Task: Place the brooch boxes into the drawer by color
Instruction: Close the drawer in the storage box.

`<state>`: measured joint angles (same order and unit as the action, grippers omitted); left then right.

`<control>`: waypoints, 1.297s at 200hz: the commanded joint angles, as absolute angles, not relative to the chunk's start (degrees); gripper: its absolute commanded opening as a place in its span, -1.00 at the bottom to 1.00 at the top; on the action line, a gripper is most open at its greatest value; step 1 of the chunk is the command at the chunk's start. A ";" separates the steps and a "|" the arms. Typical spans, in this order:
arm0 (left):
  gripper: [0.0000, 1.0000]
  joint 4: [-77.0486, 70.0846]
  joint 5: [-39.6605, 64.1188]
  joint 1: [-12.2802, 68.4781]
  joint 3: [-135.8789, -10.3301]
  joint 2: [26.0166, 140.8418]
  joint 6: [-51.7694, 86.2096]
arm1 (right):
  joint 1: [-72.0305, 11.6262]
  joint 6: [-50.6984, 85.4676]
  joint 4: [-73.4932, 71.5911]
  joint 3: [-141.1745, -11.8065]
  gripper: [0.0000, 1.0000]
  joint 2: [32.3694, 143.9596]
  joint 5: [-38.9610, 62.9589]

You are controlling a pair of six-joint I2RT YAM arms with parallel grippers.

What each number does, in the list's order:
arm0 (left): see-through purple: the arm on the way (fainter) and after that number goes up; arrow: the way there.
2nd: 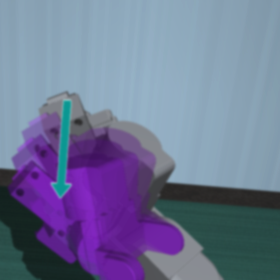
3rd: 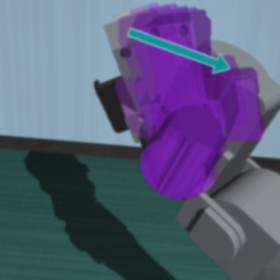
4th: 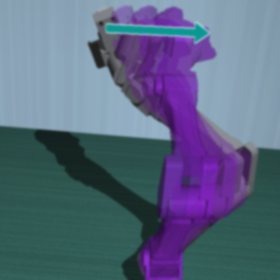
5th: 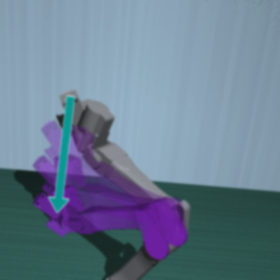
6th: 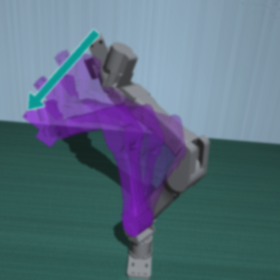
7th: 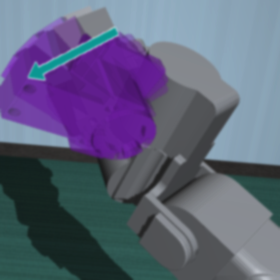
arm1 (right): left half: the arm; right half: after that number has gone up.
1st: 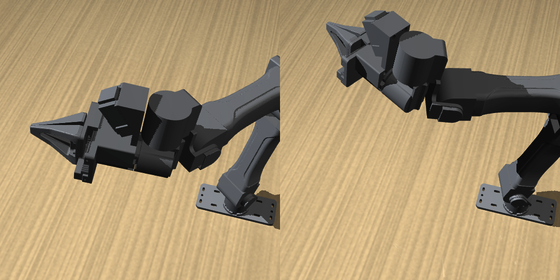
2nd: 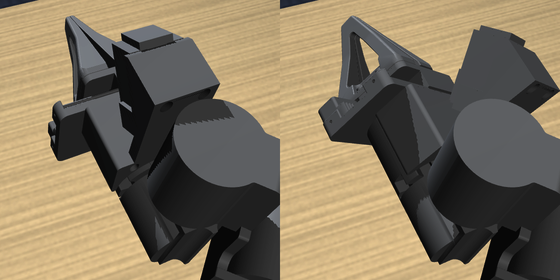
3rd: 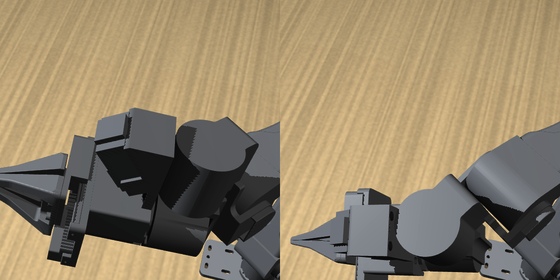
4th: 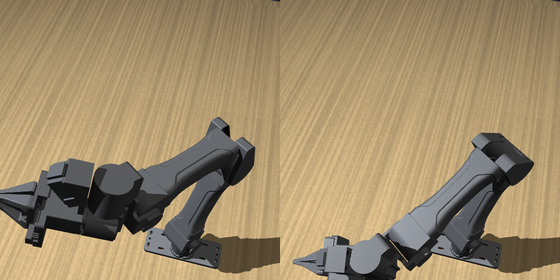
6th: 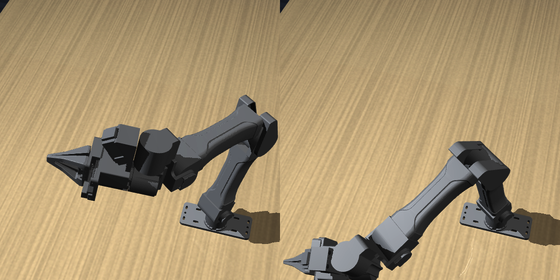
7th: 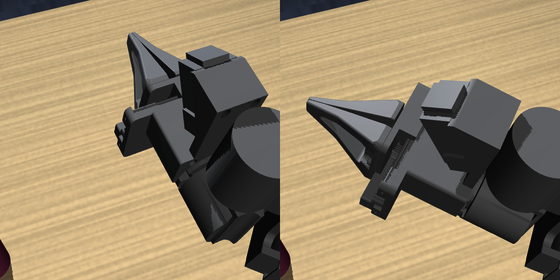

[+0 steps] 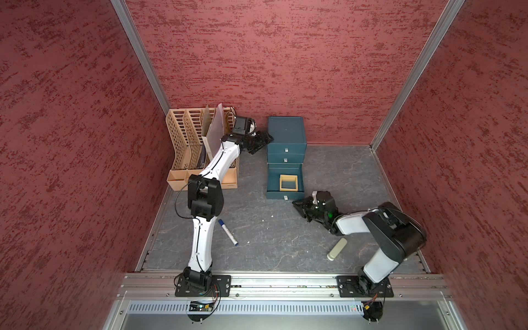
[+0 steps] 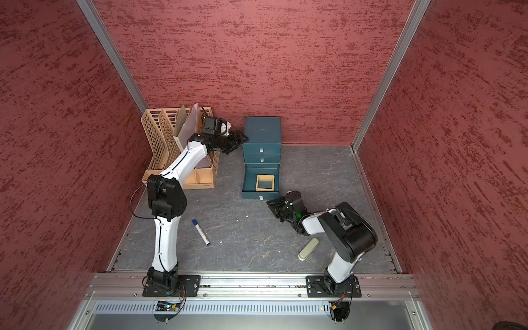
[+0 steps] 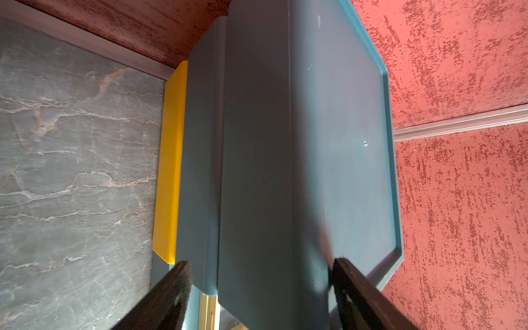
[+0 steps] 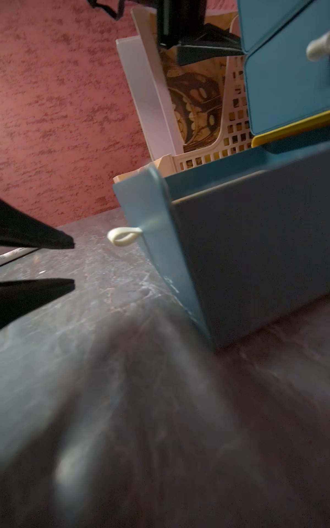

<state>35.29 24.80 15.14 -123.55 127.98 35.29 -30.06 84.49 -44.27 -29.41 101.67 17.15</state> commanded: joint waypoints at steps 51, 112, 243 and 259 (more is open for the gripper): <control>0.59 40.25 21.37 15.56 -123.93 128.76 33.84 | -36.48 93.92 -73.88 -27.55 -0.32 111.87 2.77; 0.58 40.25 21.27 15.56 -123.87 128.67 33.85 | -36.64 97.83 -80.13 -28.73 -0.34 118.89 1.39; 0.56 40.78 21.18 15.60 -123.77 128.50 33.44 | -36.45 99.14 -80.25 -32.87 -0.76 122.33 -0.97; 0.55 40.87 21.18 15.71 -123.71 128.45 33.34 | -36.42 99.01 -80.24 -33.04 -0.92 122.26 -1.26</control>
<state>35.99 23.88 15.44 -124.09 127.98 35.07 -36.49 98.67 -79.42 -32.32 121.84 0.64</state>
